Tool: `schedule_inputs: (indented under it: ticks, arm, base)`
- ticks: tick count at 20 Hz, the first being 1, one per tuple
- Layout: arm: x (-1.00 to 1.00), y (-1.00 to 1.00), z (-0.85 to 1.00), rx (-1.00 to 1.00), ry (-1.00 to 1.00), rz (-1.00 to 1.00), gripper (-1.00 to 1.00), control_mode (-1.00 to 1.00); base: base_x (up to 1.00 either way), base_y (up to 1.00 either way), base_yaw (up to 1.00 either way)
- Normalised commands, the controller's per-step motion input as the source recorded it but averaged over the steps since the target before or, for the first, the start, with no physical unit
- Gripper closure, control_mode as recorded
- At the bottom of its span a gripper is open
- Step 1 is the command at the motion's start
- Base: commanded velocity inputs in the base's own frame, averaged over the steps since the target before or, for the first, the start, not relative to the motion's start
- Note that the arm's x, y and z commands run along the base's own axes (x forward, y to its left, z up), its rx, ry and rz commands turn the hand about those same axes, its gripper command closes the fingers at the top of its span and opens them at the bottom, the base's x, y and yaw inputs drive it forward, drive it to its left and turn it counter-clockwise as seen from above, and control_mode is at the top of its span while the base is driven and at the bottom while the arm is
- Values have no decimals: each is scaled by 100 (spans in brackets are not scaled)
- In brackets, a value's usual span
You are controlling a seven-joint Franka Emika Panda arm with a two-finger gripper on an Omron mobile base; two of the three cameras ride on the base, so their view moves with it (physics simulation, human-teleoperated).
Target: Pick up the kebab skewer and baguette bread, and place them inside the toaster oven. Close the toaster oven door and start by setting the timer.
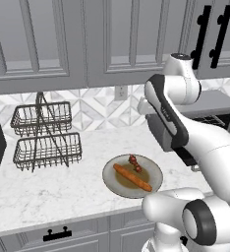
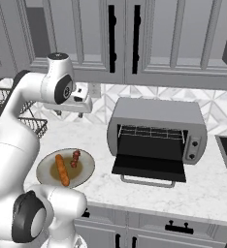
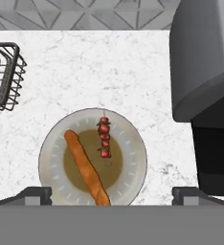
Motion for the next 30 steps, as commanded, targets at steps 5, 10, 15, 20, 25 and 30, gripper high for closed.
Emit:
schedule_inputs:
  ticks: [5,10,15,20,25,30]
  arm:
    - [-41,-76,-2,0,-24,0,-100,-100]
    - [-37,-100,-10,0,-24,2,-100,-100]
    - [-16,-100,-25,3,-28,0,-100,-100]
    - [-9,-97,-45,1,-35,0,-100,-100]
    - [0,-61,-17,2,-26,0,-100,-100]
    - [20,-30,-1,0,-12,0,-100,-100]
  base:
    - [0,0,0]
    - [0,0,0]
    - [0,0,0]
    - [0,0,0]
    - [0,0,0]
    - [0,0,0]
